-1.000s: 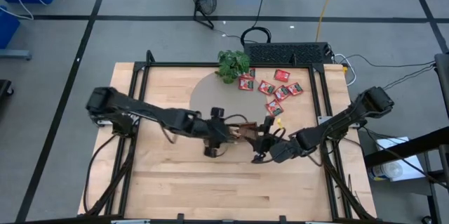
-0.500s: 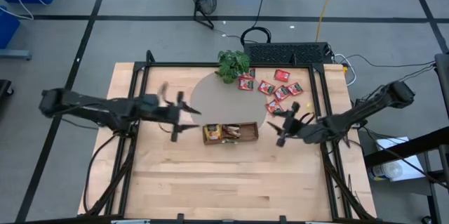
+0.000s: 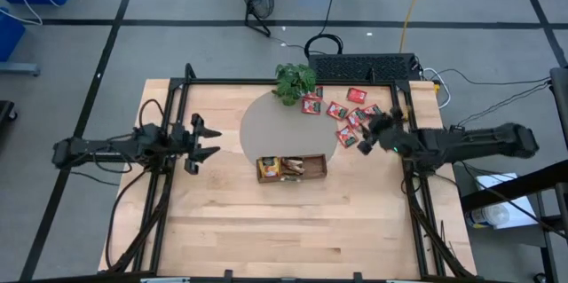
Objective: Pick & Place Tea
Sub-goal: Put the red tea bag into the right slot of the wooden organizer
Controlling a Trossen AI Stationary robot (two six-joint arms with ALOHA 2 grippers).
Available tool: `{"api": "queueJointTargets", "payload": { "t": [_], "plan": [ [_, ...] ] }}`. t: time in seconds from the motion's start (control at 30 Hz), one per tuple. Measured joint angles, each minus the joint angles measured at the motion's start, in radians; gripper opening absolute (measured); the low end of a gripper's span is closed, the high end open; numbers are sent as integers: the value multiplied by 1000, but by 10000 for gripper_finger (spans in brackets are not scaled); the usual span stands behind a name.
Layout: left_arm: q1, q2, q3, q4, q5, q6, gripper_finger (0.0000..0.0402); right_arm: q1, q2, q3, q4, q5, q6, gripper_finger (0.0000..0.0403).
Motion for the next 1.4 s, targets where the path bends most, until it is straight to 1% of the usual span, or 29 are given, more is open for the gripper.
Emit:
{"api": "queueJointTargets", "payload": {
  "t": [0.07, 0.1, 0.17, 0.33, 0.47, 0.57, 0.7, 0.93, 1.0, 1.1, 1.17, 1.23, 1.27, 1.4],
  "plan": [
    [4, -29, -14, -26, 0, -5, 220, -118, 47, 35, -99, -106, 42, 169],
    [6, -38, -16, -44, 0, -3, 220, -174, 76, 48, -118, -153, 44, 169],
    [9, -40, -16, -73, -5, 7, 220, -273, 132, 58, -118, -241, 29, 169],
    [12, -40, -16, -151, -6, 8, 215, -496, 297, 58, -90, -407, -48, 169],
    [12, -40, -16, -178, 13, -5, 214, -642, 421, 60, -10, -464, -111, 169],
    [12, -39, -16, -179, 21, 0, 214, -709, 499, 87, 21, -518, -122, 169],
    [11, -39, -16, -179, 21, 0, 214, -738, 581, 112, 20, -568, -127, 169],
    [11, -39, -16, -177, 21, 0, 214, -737, 640, 119, 17, -566, -124, 169],
    [11, -39, -16, -177, 21, 0, 214, -737, 642, 119, 8, -555, -113, 169],
    [11, -39, -16, -177, 21, 0, 214, -737, 642, 119, -18, -497, -111, 167],
    [11, -39, -16, -177, 21, 0, 214, -737, 642, 119, -38, -457, -110, 159],
    [11, -39, -16, -177, 21, -1, 214, -737, 642, 119, -45, -438, -110, 144],
    [11, -39, -16, -176, 21, -1, 214, -737, 642, 119, -43, -439, -111, 134],
    [11, -39, -16, -176, 21, -2, 214, -737, 642, 119, -31, -496, -139, 88]
  ]
}}
